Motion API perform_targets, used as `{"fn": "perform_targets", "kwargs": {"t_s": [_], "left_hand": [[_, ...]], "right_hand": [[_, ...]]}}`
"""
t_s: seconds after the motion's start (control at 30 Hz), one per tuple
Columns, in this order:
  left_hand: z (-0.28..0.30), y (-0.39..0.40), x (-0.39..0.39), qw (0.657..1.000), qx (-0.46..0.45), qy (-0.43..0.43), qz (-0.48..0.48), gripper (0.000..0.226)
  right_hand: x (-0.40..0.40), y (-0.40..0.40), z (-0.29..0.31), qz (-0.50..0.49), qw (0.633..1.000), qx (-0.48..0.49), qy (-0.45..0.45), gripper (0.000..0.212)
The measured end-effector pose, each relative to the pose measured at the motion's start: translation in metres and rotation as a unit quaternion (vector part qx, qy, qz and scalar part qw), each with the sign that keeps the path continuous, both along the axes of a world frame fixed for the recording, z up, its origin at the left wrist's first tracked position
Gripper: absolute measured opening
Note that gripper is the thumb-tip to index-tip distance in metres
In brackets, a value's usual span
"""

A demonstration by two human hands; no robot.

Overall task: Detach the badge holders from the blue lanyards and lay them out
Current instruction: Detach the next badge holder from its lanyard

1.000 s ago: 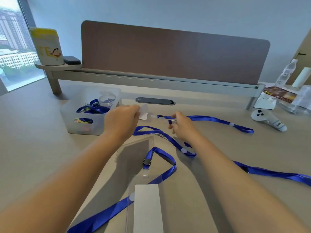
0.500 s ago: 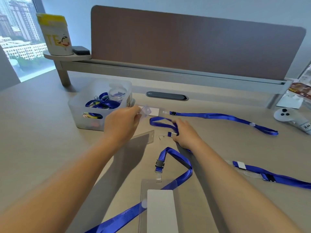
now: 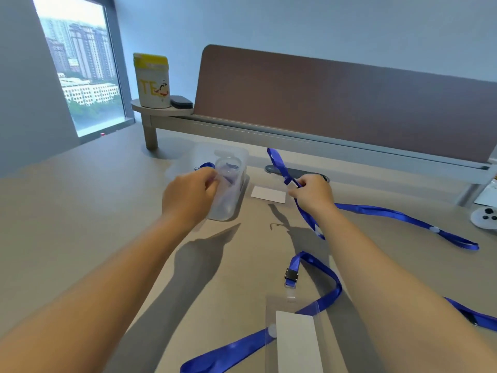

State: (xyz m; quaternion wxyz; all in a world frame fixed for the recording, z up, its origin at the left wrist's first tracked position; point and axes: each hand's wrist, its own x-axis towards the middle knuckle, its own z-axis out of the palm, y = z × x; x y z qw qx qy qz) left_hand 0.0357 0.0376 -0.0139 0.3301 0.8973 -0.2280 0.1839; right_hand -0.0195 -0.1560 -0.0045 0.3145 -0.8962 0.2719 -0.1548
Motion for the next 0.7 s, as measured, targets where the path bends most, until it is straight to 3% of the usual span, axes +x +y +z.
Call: {"fn": "perform_targets", "kwargs": {"t_s": [0.13, 0.23, 0.47, 0.57, 0.63, 0.7], "left_hand": [[0.011, 0.027, 0.013, 0.999, -0.025, 0.011, 0.019, 0.029], [0.017, 0.045, 0.03, 0.998, -0.044, 0.018, 0.038, 0.03], [0.024, 0.069, 0.069, 0.996, -0.068, 0.014, 0.057, 0.029], [0.022, 0.076, 0.08, 0.996, -0.073, 0.009, 0.059, 0.028], [0.019, 0.08, 0.084, 0.996, -0.071, 0.009, 0.062, 0.028], [0.016, 0.082, 0.086, 0.996, -0.068, 0.012, 0.064, 0.029]], "right_hand": [[0.027, 0.031, 0.032, 0.005, 0.995, 0.052, -0.089, 0.018], [0.055, 0.05, 0.045, -0.001, 0.982, 0.11, -0.153, 0.004], [0.125, 0.075, 0.051, -0.021, 0.958, 0.092, -0.269, 0.024], [0.147, 0.08, 0.03, 0.002, 0.978, -0.014, -0.21, 0.022], [0.155, 0.083, 0.013, 0.053, 0.986, -0.138, -0.074, 0.023], [0.156, 0.087, 0.002, 0.113, 0.963, -0.227, 0.087, 0.027]]}}
